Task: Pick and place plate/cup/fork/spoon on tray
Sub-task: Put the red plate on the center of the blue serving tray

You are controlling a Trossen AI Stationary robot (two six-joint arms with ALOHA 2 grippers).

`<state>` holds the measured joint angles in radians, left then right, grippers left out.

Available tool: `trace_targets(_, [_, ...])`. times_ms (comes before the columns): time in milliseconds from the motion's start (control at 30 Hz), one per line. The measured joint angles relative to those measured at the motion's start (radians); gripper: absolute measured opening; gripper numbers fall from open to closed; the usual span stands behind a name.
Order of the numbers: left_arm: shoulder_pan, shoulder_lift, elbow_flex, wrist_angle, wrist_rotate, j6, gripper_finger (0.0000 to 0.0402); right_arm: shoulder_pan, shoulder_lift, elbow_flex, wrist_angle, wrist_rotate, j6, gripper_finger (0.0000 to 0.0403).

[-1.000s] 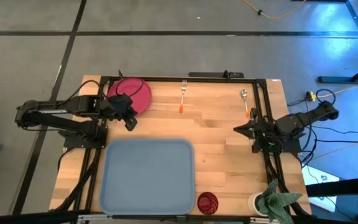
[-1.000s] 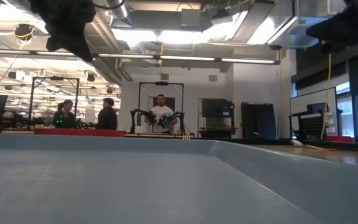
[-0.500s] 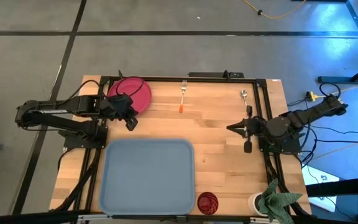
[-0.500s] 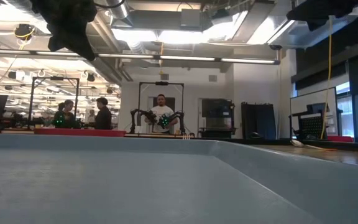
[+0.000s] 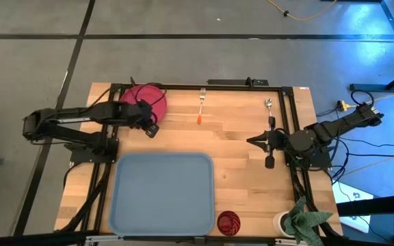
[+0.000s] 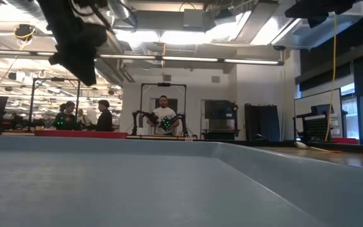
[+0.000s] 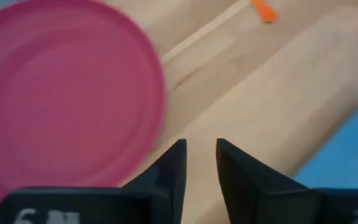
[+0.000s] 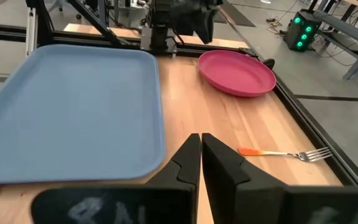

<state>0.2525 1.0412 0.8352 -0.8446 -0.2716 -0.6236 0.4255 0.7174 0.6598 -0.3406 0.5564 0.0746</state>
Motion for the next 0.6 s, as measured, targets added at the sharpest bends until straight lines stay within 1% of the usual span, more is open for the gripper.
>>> trace_targets(133, [0.057,0.102,0.0,0.001,0.001,0.013,0.0084,0.0,0.004,0.0,-0.001,0.0,0.001,0.0021])
trace_targets(233, [0.086,0.174,0.0,0.014,0.001,0.073,0.0084,0.0,0.003,0.0,0.0,0.0,0.001,0.0021])
trace_targets(433, [0.106,0.297,0.0,0.092,0.001,0.16,0.0083,0.0,0.003,0.0,-0.001,0.0,0.0,0.0021])
trace_targets(600, [0.106,0.376,0.0,0.12,0.001,0.174,0.0082,0.0,0.003,0.0,-0.002,0.0,-0.001,0.0021])
